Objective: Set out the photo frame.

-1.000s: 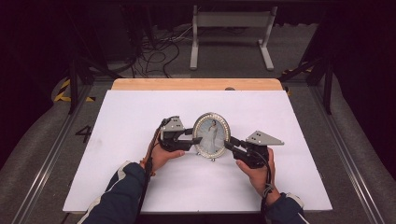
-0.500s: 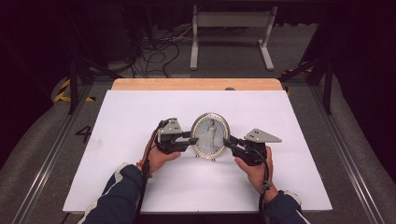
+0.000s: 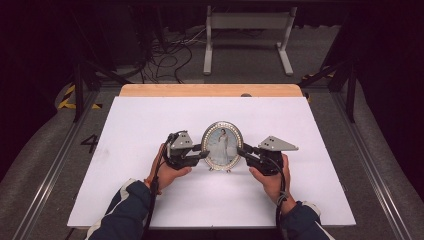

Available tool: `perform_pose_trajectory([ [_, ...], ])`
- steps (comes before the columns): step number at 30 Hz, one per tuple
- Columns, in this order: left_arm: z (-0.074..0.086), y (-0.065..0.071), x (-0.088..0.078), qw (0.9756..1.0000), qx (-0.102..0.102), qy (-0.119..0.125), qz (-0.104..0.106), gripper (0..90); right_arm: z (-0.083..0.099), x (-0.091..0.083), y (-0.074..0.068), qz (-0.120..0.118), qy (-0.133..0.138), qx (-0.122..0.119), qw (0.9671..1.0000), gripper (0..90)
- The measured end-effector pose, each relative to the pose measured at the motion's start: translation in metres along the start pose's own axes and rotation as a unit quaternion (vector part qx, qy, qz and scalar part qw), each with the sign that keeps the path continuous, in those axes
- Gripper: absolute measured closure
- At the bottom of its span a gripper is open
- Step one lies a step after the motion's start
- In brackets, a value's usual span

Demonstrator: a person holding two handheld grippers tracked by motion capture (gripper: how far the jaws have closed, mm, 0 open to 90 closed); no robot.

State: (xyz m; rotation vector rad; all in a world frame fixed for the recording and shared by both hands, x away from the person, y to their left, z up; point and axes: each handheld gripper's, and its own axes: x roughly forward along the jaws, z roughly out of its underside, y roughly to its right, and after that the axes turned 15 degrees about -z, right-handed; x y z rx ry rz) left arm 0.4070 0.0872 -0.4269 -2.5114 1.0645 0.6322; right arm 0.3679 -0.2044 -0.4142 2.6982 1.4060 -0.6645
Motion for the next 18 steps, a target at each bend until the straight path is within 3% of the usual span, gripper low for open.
perform_pose_trajectory([
  [18, 0.0001, 0.0034, -0.0039, 1.0000, -0.004, 0.004, 0.000, 69.0, 0.0024, 0.0015, 0.0032, 0.002, -0.005, -0.006, 1.0000, 73.2],
])
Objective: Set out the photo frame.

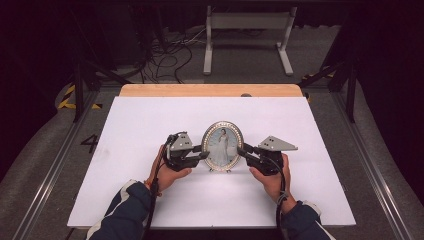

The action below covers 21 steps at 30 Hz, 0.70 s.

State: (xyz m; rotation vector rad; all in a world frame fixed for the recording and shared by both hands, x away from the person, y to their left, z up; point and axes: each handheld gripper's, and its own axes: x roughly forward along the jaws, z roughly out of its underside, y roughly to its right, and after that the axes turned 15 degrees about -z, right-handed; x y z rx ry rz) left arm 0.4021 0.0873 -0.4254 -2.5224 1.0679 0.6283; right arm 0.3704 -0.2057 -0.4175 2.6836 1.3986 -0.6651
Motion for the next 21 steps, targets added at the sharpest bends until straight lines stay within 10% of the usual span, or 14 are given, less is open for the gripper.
perform_pose_trajectory([
  [21, -0.0002, 0.0013, -0.0003, 0.9999, 0.014, 0.003, -0.008, 67.7, 0.0006, 0.0014, -0.0016, 0.002, -0.020, -0.022, 0.9995, 71.5],
])
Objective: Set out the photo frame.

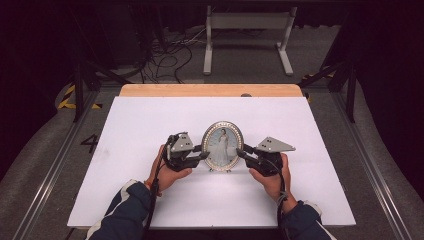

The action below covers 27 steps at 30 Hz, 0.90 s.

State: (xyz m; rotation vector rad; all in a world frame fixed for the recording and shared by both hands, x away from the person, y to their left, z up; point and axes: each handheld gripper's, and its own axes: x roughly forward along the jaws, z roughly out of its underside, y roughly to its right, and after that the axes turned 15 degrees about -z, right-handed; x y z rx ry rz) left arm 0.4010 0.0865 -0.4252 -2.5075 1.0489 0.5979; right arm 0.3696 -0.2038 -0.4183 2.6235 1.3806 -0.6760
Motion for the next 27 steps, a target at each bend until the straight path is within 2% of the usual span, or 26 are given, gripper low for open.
perform_pose_trajectory([
  [15, -0.0008, 0.0025, -0.0014, 0.9997, 0.020, -0.003, -0.015, 64.3, -0.0002, 0.0022, -0.0029, -0.004, -0.025, -0.018, 0.9995, 69.2],
  [18, -0.0022, 0.0041, -0.0040, 0.9993, 0.028, -0.003, -0.024, 57.0, -0.0029, 0.0002, -0.0043, -0.010, -0.027, -0.020, 0.9994, 66.9],
  [20, -0.0030, 0.0045, -0.0057, 0.9991, 0.034, -0.001, -0.026, 55.9, -0.0056, -0.0021, -0.0046, -0.012, -0.030, -0.025, 0.9991, 64.7],
  [27, -0.0035, 0.0074, -0.0087, 0.9981, 0.047, -0.006, -0.040, 44.6, -0.0058, -0.0046, -0.0066, -0.005, -0.045, -0.044, 0.9980, 59.3],
])
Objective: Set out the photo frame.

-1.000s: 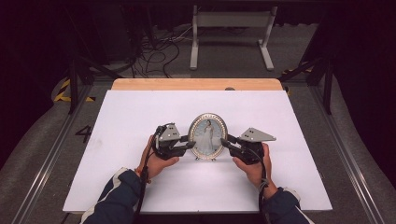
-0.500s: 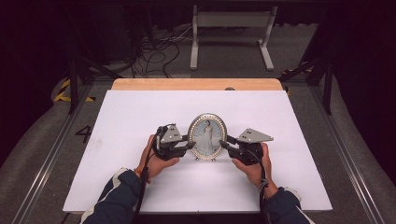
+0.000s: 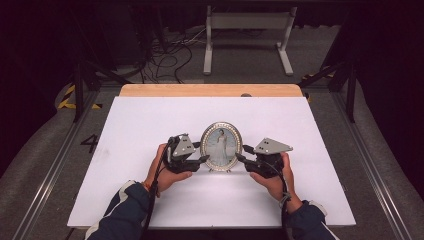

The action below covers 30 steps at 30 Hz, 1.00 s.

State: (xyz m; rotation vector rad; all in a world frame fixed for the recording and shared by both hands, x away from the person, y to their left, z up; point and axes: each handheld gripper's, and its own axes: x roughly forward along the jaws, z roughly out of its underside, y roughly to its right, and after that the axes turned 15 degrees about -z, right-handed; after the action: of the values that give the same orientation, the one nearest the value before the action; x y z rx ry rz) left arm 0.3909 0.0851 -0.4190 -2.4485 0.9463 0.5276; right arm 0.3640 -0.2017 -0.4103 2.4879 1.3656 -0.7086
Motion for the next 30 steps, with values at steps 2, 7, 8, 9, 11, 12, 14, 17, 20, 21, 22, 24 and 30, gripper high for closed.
perform_pose_trajectory([
  [2, 0.000, 0.001, 0.000, 1.0000, 0.005, -0.002, 0.000, 42.3, -0.001, 0.000, -0.001, 0.000, -0.003, -0.006, 1.0000, 59.8],
  [7, 0.000, 0.003, -0.003, 0.9998, 0.015, -0.001, -0.010, 36.7, -0.002, 0.000, -0.003, 0.013, -0.012, -0.018, 0.9997, 52.9],
  [8, 0.000, 0.003, -0.003, 0.9998, 0.017, -0.002, -0.011, 36.0, -0.002, 0.000, -0.002, 0.015, -0.013, -0.018, 0.9996, 52.1],
  [9, 0.000, 0.003, -0.003, 0.9998, 0.018, -0.004, -0.010, 34.5, -0.002, -0.001, -0.002, 0.016, -0.012, -0.019, 0.9996, 51.0],
  [11, 0.001, 0.003, -0.003, 0.9998, 0.018, -0.005, -0.007, 32.2, -0.002, -0.002, -0.002, 0.016, -0.014, -0.022, 0.9995, 50.1],
  [12, 0.001, 0.003, -0.002, 0.9998, 0.017, -0.006, -0.006, 31.0, -0.002, -0.003, -0.002, 0.015, -0.015, -0.025, 0.9995, 50.1],
  [14, 0.001, 0.004, -0.001, 0.9998, 0.017, -0.006, -0.007, 28.8, -0.002, -0.004, -0.001, 0.014, -0.016, -0.026, 0.9994, 49.2],
  [17, 0.001, 0.005, 0.000, 0.9997, 0.023, -0.011, -0.007, 25.8, -0.002, -0.004, -0.001, 0.015, -0.018, -0.024, 0.9994, 44.4],
  [20, 0.001, 0.004, 0.000, 0.9997, 0.024, -0.010, -0.006, 22.3, -0.002, -0.003, -0.003, 0.018, -0.026, -0.031, 0.9990, 39.8],
  [21, 0.002, 0.004, -0.001, 0.9997, 0.020, -0.010, -0.005, 20.9, -0.001, -0.003, -0.003, 0.020, -0.029, -0.034, 0.9988, 38.3],
  [22, 0.002, 0.003, -0.001, 0.9998, 0.018, -0.010, -0.007, 20.1, -0.001, -0.003, -0.003, 0.021, -0.032, -0.035, 0.9987, 37.1],
  [24, 0.003, 0.002, -0.001, 0.9997, 0.018, -0.016, -0.004, 17.2, 0.000, -0.003, -0.004, 0.025, -0.034, -0.037, 0.9984, 34.2],
  [30, 0.011, 0.004, -0.004, 0.9990, 0.032, -0.029, -0.010, 14.2, 0.004, -0.001, -0.006, 0.031, -0.050, -0.046, 0.9973, 27.4],
])
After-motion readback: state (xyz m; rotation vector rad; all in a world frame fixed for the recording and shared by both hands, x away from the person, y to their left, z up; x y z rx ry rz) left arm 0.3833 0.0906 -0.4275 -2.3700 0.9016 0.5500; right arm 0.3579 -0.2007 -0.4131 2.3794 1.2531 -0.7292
